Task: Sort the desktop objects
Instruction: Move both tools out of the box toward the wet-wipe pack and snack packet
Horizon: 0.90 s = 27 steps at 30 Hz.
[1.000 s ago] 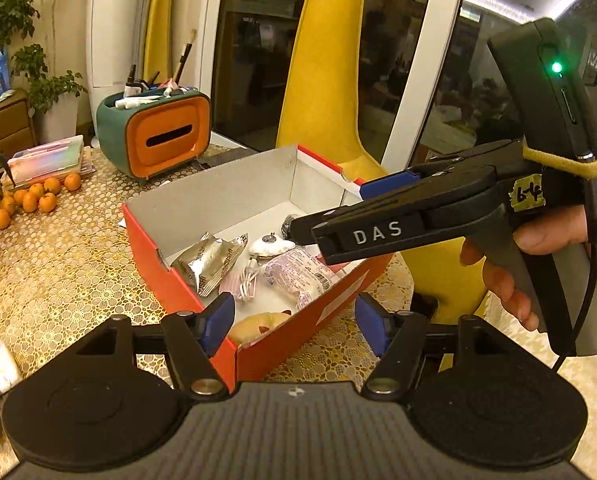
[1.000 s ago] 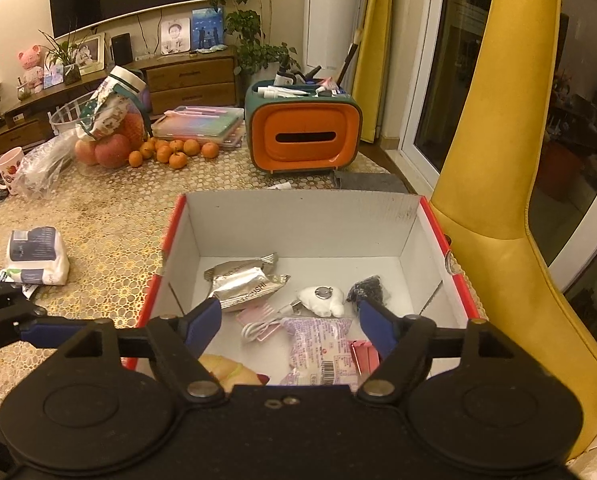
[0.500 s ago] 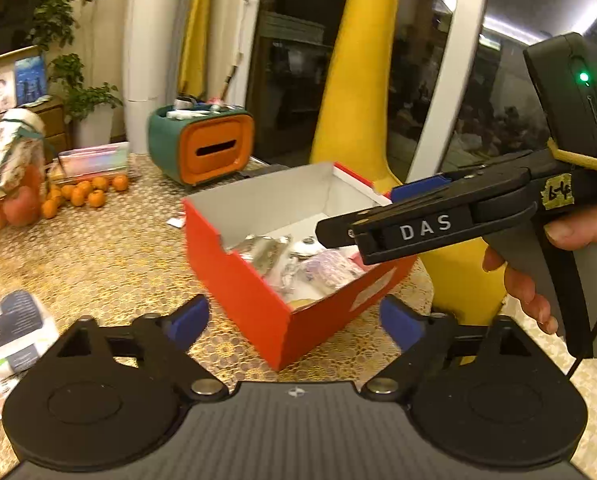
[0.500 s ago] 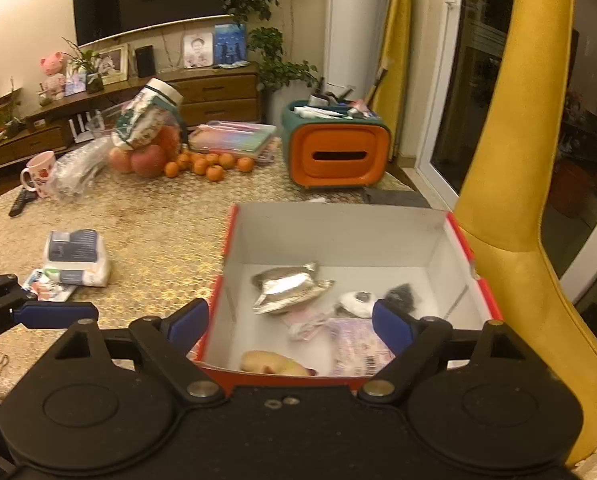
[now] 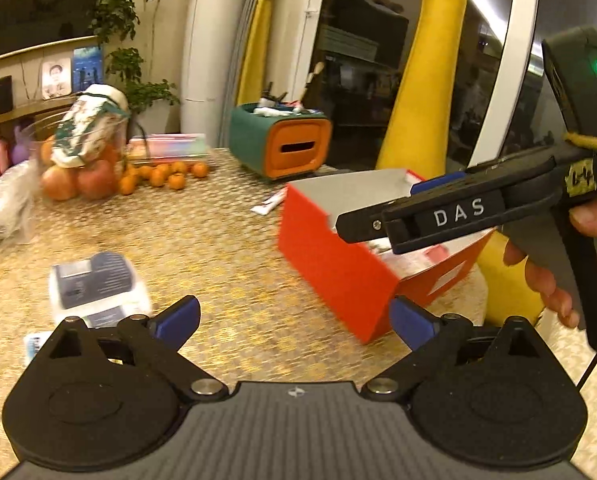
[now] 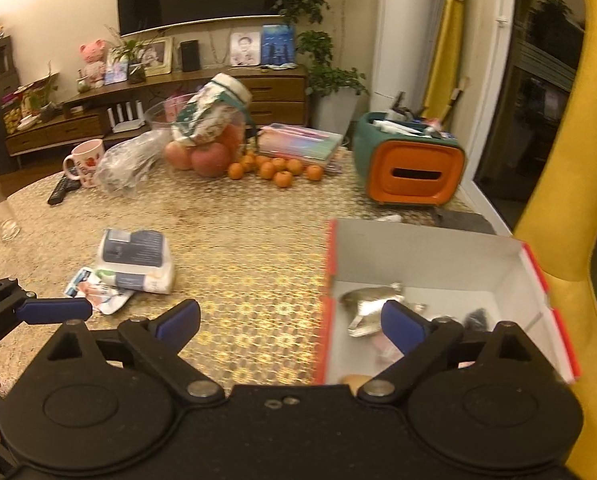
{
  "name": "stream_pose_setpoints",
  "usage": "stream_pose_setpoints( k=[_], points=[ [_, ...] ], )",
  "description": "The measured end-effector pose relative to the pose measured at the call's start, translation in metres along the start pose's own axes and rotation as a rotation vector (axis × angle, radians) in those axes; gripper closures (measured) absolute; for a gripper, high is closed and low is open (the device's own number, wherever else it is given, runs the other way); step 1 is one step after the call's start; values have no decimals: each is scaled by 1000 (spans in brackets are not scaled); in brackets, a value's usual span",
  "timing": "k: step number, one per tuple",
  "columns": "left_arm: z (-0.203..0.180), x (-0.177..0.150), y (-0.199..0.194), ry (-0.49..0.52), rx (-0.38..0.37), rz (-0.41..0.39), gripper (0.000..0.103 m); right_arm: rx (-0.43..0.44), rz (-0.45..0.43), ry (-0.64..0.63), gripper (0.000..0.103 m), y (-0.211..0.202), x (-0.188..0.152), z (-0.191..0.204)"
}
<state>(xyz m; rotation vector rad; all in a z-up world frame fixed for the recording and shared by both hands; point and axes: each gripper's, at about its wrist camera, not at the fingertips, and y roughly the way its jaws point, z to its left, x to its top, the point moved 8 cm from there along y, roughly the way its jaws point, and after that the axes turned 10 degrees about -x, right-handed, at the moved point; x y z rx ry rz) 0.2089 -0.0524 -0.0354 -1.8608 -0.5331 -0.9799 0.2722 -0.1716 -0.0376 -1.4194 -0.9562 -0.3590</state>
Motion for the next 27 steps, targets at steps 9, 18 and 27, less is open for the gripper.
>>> stream_pose_setpoints(
  k=[9,18,27],
  points=[
    [55,-14,-19,5,24,8,2,35,17,-46,6,18,9,54],
    [106,-25,-28,73,40,56,2,41,27,-75,6,41,26,100],
    [144,-37,-23,144,46,86,2,-1,69,-9,6,70,43,136]
  ],
)
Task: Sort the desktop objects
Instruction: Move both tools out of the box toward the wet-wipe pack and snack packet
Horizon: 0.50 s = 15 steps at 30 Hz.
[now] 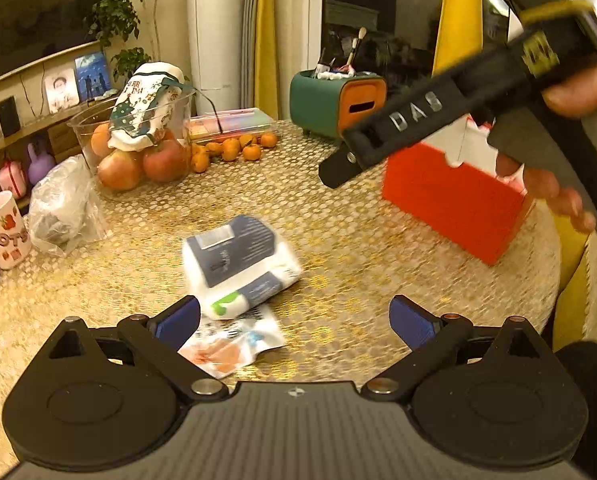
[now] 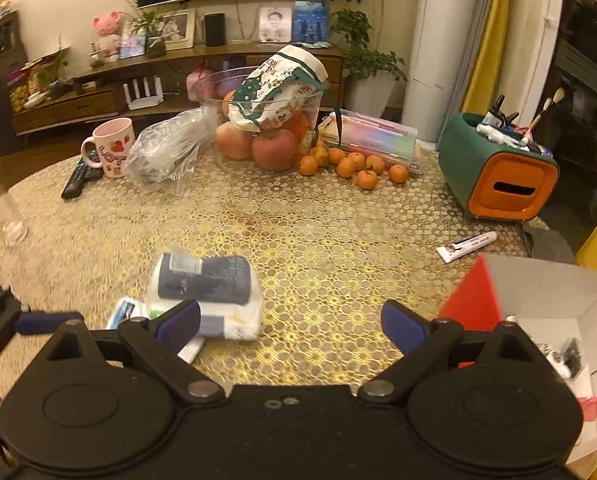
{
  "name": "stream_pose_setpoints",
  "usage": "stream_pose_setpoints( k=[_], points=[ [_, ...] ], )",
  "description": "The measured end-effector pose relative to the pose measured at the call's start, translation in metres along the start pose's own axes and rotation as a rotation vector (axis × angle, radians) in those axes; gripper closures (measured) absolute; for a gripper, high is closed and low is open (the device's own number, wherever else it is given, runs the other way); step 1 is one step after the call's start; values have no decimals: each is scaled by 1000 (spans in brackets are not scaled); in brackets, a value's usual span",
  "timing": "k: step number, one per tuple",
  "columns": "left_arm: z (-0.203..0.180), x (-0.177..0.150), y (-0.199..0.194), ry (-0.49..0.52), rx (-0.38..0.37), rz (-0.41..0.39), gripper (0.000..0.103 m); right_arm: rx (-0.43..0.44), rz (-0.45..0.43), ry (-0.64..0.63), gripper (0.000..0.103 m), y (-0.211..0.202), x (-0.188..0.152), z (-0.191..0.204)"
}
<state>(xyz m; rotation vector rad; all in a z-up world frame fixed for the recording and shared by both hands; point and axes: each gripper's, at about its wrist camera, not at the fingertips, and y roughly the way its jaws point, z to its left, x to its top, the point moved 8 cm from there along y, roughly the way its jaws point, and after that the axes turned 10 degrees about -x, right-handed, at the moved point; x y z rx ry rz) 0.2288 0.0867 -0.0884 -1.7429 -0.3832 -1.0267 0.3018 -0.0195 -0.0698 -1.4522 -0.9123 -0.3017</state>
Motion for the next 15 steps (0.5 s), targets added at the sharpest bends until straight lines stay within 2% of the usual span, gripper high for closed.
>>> stream_pose_setpoints(
  k=[10,15],
  points=[
    [22,-17,16,67,-20,44,2,-6,65,56,6,35,13,34],
    [31,-22,25,75,-29,55,2,-49,64,75,6,55,25,42]
  ],
)
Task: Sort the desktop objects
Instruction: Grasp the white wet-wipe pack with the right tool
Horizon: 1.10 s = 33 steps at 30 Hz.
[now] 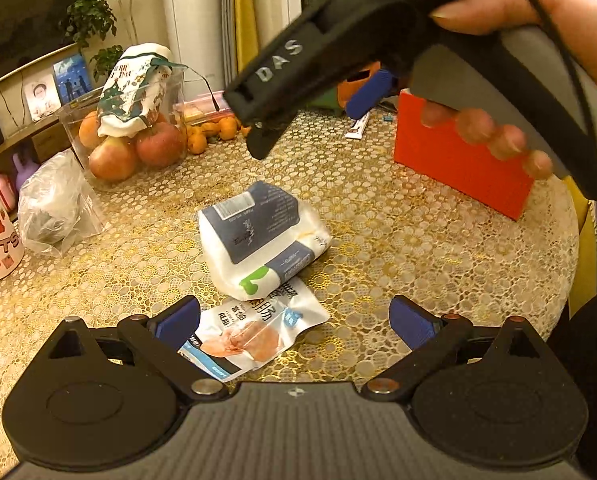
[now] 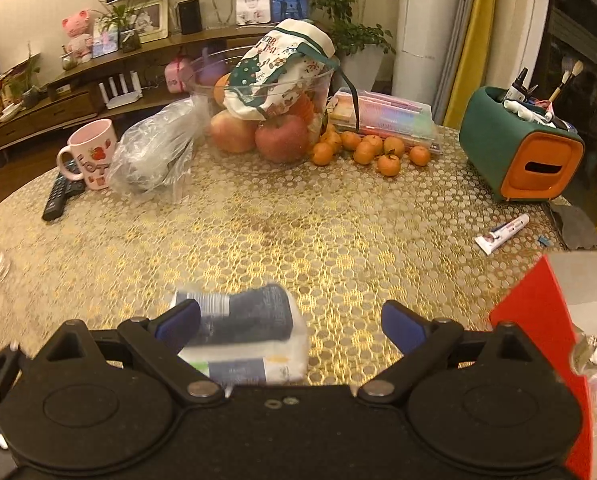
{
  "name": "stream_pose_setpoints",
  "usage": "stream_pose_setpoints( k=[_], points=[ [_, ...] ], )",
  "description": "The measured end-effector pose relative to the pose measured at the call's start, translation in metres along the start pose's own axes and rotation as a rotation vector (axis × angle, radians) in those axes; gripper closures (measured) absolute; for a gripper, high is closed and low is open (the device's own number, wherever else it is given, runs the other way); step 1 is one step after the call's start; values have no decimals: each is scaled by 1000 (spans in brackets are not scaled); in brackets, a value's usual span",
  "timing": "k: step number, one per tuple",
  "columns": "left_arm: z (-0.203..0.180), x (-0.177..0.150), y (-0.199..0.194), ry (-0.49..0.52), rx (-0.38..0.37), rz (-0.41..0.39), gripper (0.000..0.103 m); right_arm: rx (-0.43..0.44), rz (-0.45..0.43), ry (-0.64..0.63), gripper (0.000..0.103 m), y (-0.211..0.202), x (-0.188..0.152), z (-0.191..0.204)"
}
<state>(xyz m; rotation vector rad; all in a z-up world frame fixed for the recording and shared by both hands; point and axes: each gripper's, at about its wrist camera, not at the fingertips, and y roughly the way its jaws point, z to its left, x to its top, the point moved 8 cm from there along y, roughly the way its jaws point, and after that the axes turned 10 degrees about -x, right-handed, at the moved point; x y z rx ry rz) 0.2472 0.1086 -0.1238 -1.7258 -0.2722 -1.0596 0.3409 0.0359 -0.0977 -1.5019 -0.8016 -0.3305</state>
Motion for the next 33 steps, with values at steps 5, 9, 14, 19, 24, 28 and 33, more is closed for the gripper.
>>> stream_pose_setpoints(
  k=[5,9,14,19,24,28,33],
  points=[
    [11,-6,11,-11,-5,14,2,-7,32,42,6,23,7,6],
    [16,-7,18,2,-7,18,2,-13,48,43,6,37,9,13],
    [23,-9,27,-3,-11,23,2,-44,131,77,6,54,1,11],
    [24,-11,33,2,-26,27,2,-7,209,194,6,67,-7,6],
    [23,-11,36,41,-23,26,2,41,258,290,6,75,-11,9],
    [25,-11,42,73,-37,32,2,69,317,366,7,78,-21,13],
    [28,-11,54,124,-34,46,2,68,325,353,10,79,-23,23]
  ],
)
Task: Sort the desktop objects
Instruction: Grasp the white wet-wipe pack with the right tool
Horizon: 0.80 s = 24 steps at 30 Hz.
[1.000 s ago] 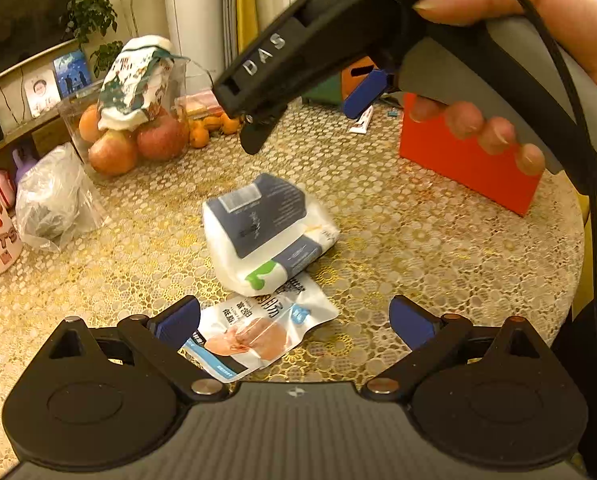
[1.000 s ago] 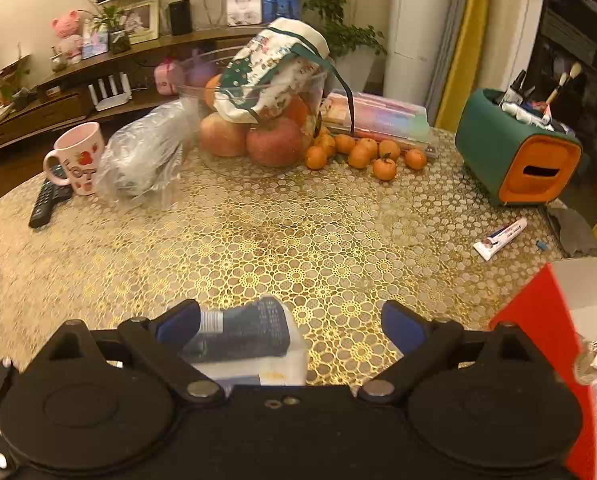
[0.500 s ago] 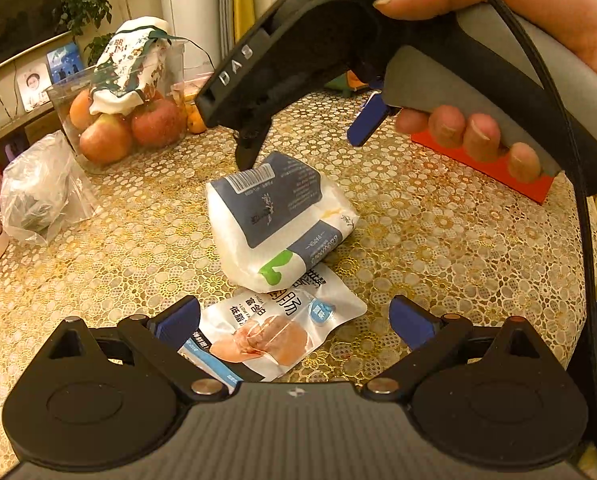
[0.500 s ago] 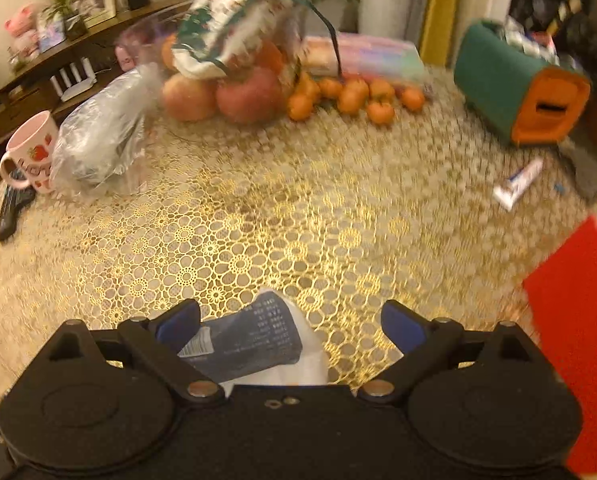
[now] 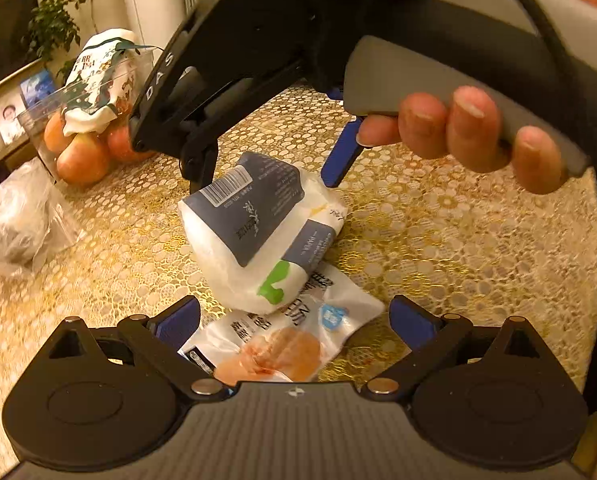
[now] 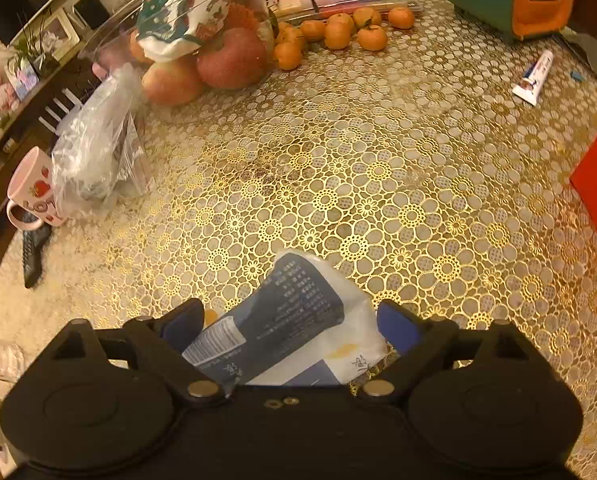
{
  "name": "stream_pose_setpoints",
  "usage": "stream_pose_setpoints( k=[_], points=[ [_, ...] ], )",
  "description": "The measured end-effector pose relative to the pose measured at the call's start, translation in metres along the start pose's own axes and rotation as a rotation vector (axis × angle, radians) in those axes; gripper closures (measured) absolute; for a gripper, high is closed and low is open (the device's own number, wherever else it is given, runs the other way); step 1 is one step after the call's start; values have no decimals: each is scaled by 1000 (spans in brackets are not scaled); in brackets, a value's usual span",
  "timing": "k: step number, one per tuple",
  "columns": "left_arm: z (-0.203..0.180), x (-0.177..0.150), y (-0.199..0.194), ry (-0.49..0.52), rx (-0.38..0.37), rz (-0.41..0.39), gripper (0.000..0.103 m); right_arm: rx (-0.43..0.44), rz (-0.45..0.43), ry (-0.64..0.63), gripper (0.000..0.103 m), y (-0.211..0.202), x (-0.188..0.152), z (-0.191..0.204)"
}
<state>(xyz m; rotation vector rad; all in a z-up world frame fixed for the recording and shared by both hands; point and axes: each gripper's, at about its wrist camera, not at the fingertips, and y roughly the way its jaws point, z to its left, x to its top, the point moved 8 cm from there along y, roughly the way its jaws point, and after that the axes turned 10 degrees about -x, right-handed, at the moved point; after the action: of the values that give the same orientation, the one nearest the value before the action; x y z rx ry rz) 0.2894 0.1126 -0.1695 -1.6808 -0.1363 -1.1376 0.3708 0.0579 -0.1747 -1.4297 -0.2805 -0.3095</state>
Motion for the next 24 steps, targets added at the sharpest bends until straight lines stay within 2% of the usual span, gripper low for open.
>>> stream_pose_setpoints(
  k=[5,9,12,14,19,23,24],
  points=[
    [5,-1,14,-14,-28,11,2,21,10,10,11,6,0,4],
    [11,-4,17,-84,-57,-2,2,19,5,-6,19,10,1,4],
    [13,-7,16,-116,-45,-10,3,26,4,-12,27,13,2,3],
    [14,-7,15,-134,-35,-19,7,30,-4,-25,35,13,4,4],
    [20,-6,11,-167,4,-38,31,48,-7,-37,55,12,5,3],
    [18,-4,9,-168,16,-39,41,60,-13,-42,63,7,7,1],
    [17,-4,9,-167,11,-40,49,63,-14,-43,64,6,7,0]
  ],
)
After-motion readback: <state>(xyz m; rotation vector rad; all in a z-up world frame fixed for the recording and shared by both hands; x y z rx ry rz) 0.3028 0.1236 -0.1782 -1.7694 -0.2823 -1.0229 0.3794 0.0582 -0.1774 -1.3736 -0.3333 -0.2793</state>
